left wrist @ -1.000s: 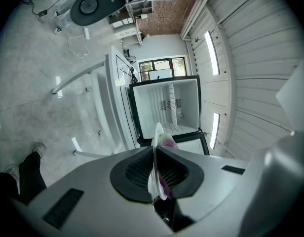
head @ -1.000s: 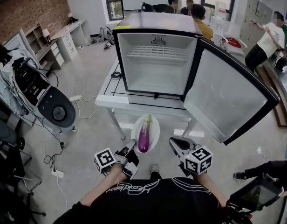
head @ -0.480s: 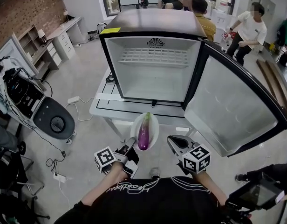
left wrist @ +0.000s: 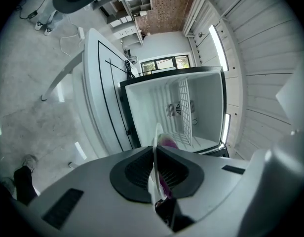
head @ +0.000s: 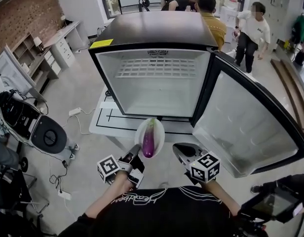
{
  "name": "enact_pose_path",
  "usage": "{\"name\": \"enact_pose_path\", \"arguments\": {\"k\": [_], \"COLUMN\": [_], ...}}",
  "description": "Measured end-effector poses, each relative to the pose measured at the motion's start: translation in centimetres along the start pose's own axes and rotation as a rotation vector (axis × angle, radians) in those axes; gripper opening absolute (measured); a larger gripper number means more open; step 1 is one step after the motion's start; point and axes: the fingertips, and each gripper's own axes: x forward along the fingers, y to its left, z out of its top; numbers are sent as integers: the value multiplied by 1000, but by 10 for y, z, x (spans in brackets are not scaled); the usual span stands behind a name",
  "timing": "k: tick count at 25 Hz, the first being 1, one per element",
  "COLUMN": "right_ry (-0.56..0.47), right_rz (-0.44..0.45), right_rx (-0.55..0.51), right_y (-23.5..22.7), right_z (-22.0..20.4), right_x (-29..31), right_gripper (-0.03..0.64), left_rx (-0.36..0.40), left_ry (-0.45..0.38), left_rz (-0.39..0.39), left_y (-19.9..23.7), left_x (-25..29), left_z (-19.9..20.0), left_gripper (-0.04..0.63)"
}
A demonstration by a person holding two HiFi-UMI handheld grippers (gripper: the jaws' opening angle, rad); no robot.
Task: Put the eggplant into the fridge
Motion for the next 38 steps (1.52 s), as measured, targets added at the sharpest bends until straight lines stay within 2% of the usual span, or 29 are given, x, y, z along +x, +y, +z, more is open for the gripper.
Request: {"name": "enact_pose_path", "arguments": {"k": [13, 21, 32, 38], "right_ry": [-6, -8, -39, -30], "right_rz": [29, -3, -59, -85], "right_rx": [-4, -2, 33, 70], "right_y": [-13, -26, -41, -61], "right_z": [19, 30, 58, 55], "right_x": [29, 48, 76, 90], "right_gripper": [9, 9, 9, 9], "left_rx": [28, 28, 100, 124], "left_ry": [-45, 0, 18, 55], "left_rz": [-11, 3, 64, 101], "left_y": [-10, -6, -4, 8], "left_x": [35, 68, 119, 157], "left_z": [44, 56, 95, 99], "left_gripper": [25, 25, 25, 25]}}
